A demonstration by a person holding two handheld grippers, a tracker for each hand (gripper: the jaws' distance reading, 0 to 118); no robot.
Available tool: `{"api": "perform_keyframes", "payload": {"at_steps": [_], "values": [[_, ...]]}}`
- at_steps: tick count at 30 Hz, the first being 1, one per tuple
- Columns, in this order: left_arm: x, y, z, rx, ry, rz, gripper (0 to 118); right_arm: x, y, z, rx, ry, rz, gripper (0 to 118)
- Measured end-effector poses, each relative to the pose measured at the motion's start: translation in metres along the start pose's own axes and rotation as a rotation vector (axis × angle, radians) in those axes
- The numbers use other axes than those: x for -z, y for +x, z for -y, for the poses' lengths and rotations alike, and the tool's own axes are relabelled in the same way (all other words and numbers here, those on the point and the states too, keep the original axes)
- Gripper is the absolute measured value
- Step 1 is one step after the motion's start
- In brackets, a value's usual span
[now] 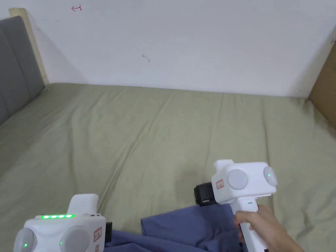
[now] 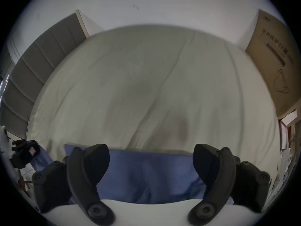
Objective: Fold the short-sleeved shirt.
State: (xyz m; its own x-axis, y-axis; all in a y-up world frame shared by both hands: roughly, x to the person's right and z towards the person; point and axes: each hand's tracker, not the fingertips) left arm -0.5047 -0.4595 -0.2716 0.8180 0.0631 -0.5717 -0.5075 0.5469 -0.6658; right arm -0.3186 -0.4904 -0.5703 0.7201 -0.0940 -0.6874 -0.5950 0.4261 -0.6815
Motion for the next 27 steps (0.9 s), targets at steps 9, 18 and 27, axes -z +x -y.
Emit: {"api": "perform_keyframes", "payload": {"at_steps": [9, 18, 27], "values": [[-0.002, -0.002, -0.005, 0.000, -0.005, 0.007, 6, 0.006, -0.016, 0.017, -0.080, -0.033, 0.055, 7], [-0.056, 0.002, -0.021, 0.029, 0.078, -0.031, 6, -0.124, 0.030, 0.010, 0.142, 0.188, -0.021, 7], [-0.162, 0.011, -0.069, 0.019, 0.299, -0.083, 6, -0.305, 0.139, 0.015, 0.331, 0.504, 0.076, 7]]}}
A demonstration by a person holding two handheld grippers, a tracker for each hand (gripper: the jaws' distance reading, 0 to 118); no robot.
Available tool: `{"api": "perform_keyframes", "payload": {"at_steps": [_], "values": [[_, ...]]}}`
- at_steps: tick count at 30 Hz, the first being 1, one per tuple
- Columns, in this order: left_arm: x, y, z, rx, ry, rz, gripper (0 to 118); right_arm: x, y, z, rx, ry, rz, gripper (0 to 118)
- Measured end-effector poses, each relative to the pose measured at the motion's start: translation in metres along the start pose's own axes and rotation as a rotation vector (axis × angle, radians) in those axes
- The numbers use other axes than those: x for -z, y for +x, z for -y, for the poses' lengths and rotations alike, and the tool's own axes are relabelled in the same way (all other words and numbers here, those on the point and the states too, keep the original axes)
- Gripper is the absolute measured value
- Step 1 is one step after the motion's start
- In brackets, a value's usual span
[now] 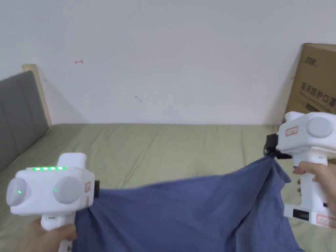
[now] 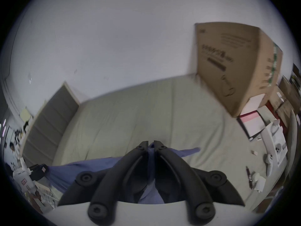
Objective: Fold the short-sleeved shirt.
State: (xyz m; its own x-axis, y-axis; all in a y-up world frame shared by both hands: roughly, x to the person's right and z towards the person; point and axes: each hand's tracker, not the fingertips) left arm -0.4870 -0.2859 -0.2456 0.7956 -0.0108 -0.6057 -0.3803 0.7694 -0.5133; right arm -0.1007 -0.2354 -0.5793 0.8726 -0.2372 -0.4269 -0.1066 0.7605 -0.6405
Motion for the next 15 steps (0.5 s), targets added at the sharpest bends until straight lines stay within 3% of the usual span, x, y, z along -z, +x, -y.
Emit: {"api": "perform_keyframes", "payload": {"at_steps": [4, 8, 15], "values": [[-0.039, 0.005, -0.032, 0.061, 0.112, -0.063, 6, -0.059, 0.042, -0.021, 0.042, 0.054, 0.083, 7], [-0.068, 0.007, -0.049, 0.059, 0.181, -0.021, 6, -0.104, 0.076, -0.027, 0.129, 0.147, 0.021, 7], [-0.073, 0.025, -0.073, 0.064, 0.208, -0.023, 6, -0.129, 0.075, -0.039, 0.150, 0.188, 0.015, 7]]}}
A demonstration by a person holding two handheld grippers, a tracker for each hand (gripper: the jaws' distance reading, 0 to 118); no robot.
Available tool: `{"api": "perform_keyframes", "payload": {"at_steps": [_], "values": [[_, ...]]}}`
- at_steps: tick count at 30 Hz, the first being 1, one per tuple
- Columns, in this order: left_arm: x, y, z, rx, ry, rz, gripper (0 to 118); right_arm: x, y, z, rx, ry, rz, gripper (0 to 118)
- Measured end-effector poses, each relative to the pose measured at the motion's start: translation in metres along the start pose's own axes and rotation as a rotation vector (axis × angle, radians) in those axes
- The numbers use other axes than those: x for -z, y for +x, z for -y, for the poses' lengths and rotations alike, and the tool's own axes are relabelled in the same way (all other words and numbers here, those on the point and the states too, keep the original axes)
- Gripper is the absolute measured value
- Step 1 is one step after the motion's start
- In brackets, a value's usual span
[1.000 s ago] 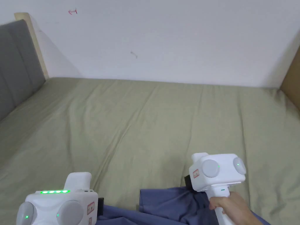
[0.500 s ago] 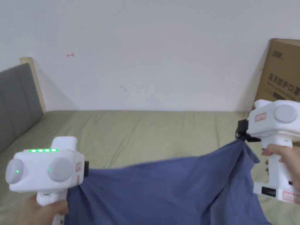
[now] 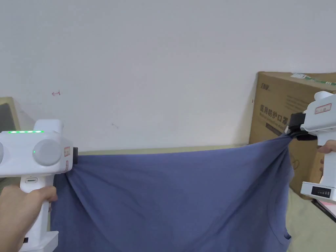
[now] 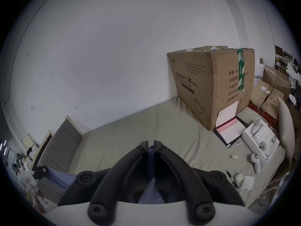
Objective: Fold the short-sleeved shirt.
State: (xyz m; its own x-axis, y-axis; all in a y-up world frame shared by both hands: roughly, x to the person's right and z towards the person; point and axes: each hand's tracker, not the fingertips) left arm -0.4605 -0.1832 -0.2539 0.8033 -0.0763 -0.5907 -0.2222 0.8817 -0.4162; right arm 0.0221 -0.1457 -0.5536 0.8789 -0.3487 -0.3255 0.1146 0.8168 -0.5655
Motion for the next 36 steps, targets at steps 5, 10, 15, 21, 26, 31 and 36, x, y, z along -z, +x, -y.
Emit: {"api": "perform_keyframes", "payload": {"at_steps": [5, 10, 15, 21, 26, 31, 36], "values": [[0.019, -0.001, -0.036, -0.008, 0.021, -0.023, 6, 0.006, -0.028, -0.041, 0.020, 0.065, -0.020, 7], [0.048, -0.002, -0.105, -0.008, 0.084, -0.052, 6, 0.016, -0.070, -0.109, -0.024, 0.166, -0.030, 7], [0.070, 0.001, -0.184, -0.059, 0.170, -0.079, 6, 0.023, -0.111, -0.167, -0.018, 0.287, -0.017, 7], [0.073, -0.006, -0.258, -0.140, 0.310, -0.078, 6, 0.020, -0.140, -0.214, -0.017, 0.377, -0.023, 7], [0.079, -0.006, -0.267, -0.101, 0.339, -0.117, 6, 0.029, -0.151, -0.217, -0.056, 0.392, -0.005, 7], [0.119, -0.006, -0.237, -0.106, 0.333, -0.157, 7, 0.073, -0.148, -0.187, -0.107, 0.329, 0.016, 7], [0.190, 0.009, -0.172, -0.024, 0.221, -0.191, 7, 0.155, -0.132, -0.132, -0.121, 0.180, 0.075, 7]]}}
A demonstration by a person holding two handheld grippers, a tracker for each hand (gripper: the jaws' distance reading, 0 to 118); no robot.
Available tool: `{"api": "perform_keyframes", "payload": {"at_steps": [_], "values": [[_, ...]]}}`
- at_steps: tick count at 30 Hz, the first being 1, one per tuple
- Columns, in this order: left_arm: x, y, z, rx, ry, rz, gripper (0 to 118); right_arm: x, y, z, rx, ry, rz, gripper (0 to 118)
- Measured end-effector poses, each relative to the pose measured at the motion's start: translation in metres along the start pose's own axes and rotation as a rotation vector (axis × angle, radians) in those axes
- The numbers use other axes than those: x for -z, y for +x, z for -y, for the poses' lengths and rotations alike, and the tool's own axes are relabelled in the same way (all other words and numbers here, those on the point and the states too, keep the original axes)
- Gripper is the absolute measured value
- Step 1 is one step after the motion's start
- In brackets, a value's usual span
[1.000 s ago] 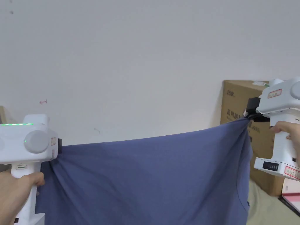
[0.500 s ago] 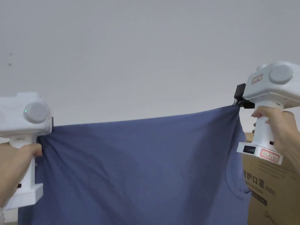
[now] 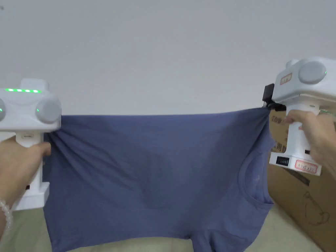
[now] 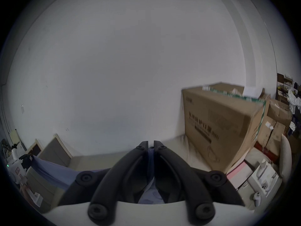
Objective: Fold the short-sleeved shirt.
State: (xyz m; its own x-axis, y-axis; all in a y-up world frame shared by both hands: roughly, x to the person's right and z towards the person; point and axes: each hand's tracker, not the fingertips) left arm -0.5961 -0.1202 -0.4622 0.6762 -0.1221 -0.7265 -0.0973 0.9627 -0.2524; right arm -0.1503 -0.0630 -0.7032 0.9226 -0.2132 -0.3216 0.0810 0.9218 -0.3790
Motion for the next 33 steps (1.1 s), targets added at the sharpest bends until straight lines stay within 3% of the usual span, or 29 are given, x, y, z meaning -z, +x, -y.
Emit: {"api": "perform_keyframes", "payload": {"at_steps": [9, 12, 15, 17, 23, 25, 28, 33], "values": [[0.086, 0.036, 0.226, 0.052, -0.400, 0.036, 7, 0.128, 0.042, 0.204, -0.024, -0.406, 0.100, 7], [0.099, 0.040, 0.284, 0.127, -0.485, 0.025, 7, 0.138, 0.055, 0.260, 0.002, -0.505, 0.109, 7], [0.088, 0.031, 0.318, 0.088, -0.531, 0.044, 6, 0.130, 0.062, 0.296, -0.015, -0.552, 0.116, 7], [0.082, 0.025, 0.329, 0.082, -0.557, 0.039, 7, 0.115, 0.063, 0.312, -0.054, -0.572, 0.127, 7], [0.018, -0.007, 0.347, 0.023, -0.556, 0.056, 6, 0.049, 0.081, 0.355, -0.061, -0.601, 0.105, 7], [-0.009, -0.015, 0.353, 0.054, -0.555, 0.067, 7, 0.017, 0.092, 0.368, -0.064, -0.610, 0.099, 7], [-0.060, -0.023, 0.362, 0.092, -0.551, 0.091, 7, -0.037, 0.105, 0.389, -0.001, -0.631, 0.092, 7], [-0.143, -0.047, 0.385, 0.224, -0.527, 0.102, 7, -0.126, 0.122, 0.423, -0.041, -0.655, 0.098, 7]]}}
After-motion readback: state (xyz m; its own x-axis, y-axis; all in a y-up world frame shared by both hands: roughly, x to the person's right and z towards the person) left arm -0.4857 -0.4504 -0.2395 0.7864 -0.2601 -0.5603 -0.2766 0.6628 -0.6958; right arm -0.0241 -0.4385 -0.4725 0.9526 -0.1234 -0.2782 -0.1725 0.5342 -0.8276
